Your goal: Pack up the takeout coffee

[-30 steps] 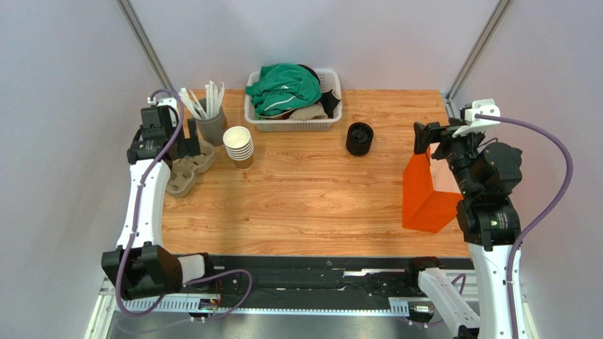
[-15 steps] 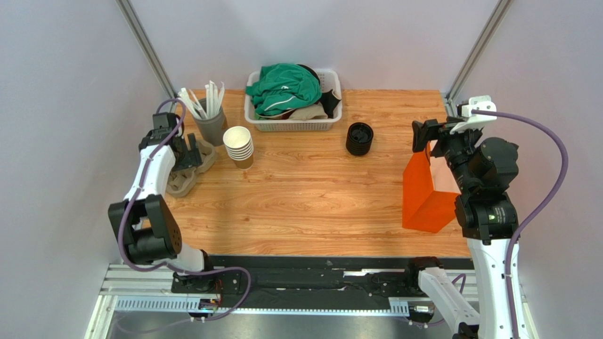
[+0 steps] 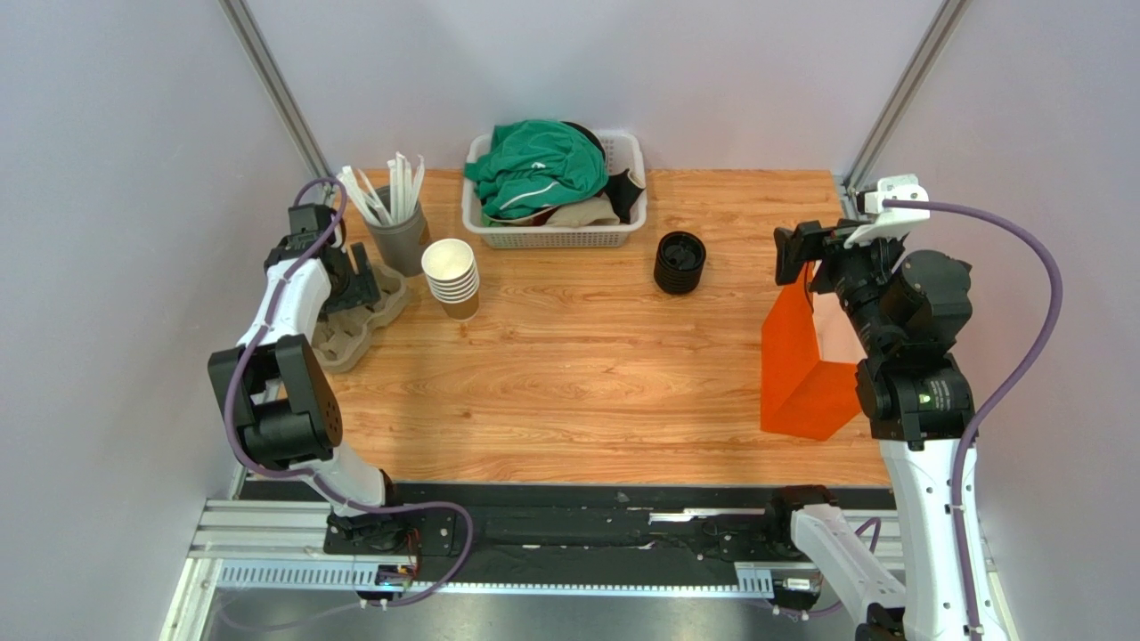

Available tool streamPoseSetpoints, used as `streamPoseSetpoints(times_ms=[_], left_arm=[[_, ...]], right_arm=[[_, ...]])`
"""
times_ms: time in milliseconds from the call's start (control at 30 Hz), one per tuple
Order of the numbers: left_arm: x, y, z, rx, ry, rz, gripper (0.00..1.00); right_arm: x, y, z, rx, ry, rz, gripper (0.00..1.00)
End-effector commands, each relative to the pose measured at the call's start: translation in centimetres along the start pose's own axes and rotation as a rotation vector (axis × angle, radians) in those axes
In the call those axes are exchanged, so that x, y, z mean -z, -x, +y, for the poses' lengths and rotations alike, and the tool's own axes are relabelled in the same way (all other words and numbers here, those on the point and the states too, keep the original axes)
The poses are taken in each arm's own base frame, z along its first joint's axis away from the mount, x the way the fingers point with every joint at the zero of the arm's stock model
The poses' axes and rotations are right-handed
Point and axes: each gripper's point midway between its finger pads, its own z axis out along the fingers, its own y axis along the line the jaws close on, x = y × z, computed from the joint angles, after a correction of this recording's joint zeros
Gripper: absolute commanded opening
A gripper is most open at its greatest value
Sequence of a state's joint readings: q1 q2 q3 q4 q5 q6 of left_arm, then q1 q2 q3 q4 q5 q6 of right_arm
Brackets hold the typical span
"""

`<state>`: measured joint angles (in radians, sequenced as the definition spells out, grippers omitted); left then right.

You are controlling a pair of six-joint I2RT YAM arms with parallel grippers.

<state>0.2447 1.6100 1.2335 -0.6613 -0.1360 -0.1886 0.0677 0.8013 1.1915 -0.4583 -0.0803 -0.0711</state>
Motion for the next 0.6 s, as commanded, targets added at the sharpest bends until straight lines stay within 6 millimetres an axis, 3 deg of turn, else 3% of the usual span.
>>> streamPoseSetpoints(times_ms=[0, 267, 467, 567], left_arm=[[-0.6, 1.5, -0.6, 0.027, -0.028, -0.032, 0.84], [-2.2, 1.4, -1.5, 0.017, -0.047, 0.0, 0.79], [-2.1, 2.1, -1.1, 0.008, -0.023, -0.023, 0.76], [-2.0, 2.5, -1.0, 0.002, -0.017, -0.042, 0.65]], right_arm=[[0.6, 1.9, 0.4, -0.008, 0.019, -0.058, 0.85], [0.5, 1.4, 0.8, -0.015, 0.041, -0.044, 0.85], [0.2, 0.9, 1.0, -0.014, 0.058, -0.033, 0.85], [0.0, 0.4, 1.2, -0.011, 0.065, -0.022, 0.85]])
